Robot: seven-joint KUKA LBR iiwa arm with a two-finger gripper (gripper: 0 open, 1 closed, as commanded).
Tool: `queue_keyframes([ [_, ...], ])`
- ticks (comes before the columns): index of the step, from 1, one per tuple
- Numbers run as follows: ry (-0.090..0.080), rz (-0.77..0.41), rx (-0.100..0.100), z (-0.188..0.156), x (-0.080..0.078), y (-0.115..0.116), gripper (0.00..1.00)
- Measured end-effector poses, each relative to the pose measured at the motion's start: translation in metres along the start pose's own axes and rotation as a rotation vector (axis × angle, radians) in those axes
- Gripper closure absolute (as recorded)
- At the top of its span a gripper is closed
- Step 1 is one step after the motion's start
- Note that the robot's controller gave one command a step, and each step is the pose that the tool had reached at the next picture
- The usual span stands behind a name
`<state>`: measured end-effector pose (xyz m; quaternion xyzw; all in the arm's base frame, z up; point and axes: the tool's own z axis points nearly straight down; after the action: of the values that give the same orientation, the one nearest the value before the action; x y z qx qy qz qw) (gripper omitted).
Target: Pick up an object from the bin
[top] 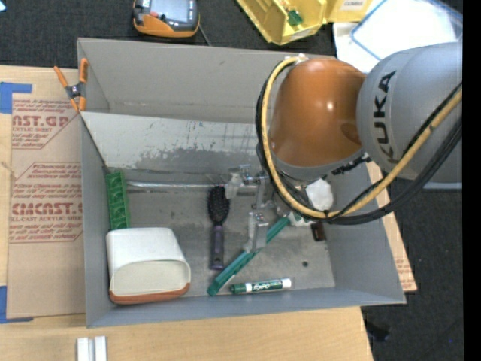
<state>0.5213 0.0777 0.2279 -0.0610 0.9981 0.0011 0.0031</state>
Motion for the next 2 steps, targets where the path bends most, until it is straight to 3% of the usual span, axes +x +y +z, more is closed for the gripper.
queue_keyframes([
  [1, -0.007, -0.143, 0.001, 0.041, 0.014, -0.018, 0.0],
  [2, -0.003, -0.215, -0.001, 0.137, 0.012, -0.026, 0.0],
])
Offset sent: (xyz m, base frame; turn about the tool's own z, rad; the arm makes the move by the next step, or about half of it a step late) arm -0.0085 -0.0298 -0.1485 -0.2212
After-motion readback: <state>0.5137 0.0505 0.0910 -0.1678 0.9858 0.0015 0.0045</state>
